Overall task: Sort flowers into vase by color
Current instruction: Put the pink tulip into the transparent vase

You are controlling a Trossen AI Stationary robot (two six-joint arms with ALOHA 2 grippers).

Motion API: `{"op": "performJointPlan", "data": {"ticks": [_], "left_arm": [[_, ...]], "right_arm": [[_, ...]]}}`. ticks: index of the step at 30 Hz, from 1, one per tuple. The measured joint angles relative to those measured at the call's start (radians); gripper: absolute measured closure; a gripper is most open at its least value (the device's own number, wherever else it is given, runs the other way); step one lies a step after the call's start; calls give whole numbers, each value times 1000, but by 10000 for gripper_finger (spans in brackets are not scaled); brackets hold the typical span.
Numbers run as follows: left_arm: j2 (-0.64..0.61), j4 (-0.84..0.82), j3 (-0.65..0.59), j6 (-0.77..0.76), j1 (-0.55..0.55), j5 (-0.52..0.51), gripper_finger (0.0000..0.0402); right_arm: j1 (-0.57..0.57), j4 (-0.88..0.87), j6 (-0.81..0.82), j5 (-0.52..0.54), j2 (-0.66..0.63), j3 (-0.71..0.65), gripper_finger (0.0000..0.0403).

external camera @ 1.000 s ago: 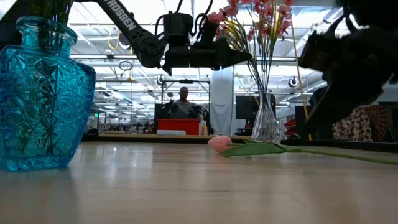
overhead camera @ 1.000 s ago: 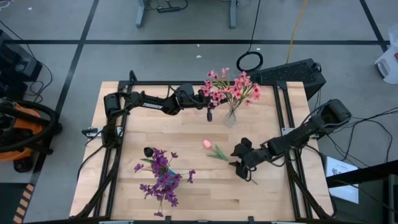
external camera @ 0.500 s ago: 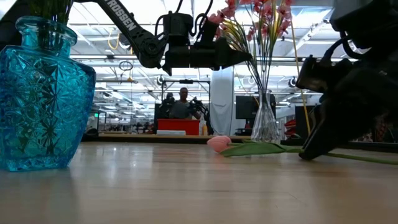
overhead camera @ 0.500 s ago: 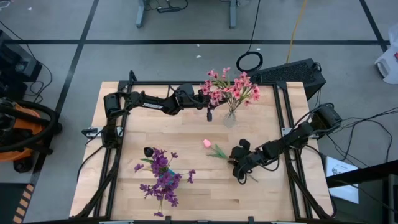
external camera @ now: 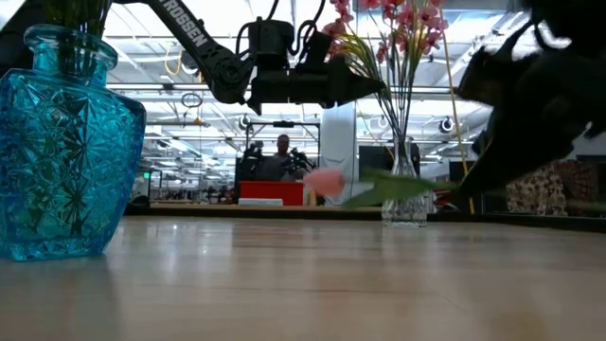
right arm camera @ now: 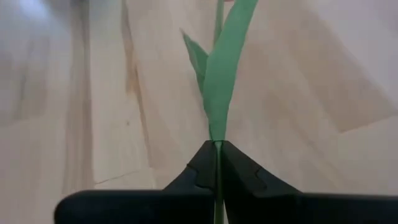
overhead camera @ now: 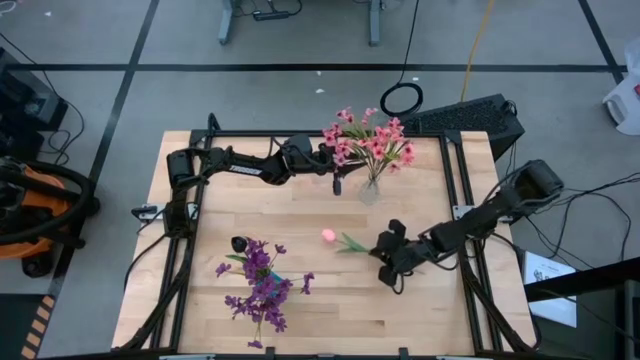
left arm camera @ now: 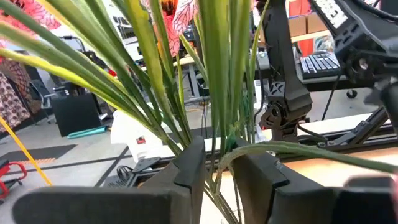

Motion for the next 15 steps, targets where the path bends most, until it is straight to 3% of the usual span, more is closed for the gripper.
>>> {"op": "performJointPlan", "data": {"ticks": [9, 15], "left_arm": [[-36, -91, -1, -23, 14, 25, 225], [-87, -217, 0, -23, 15, 26, 167]], "right_arm": [[101, -238, 34, 304, -267, 0, 401], [176, -231, -60, 571, -392, 0, 402]]}}
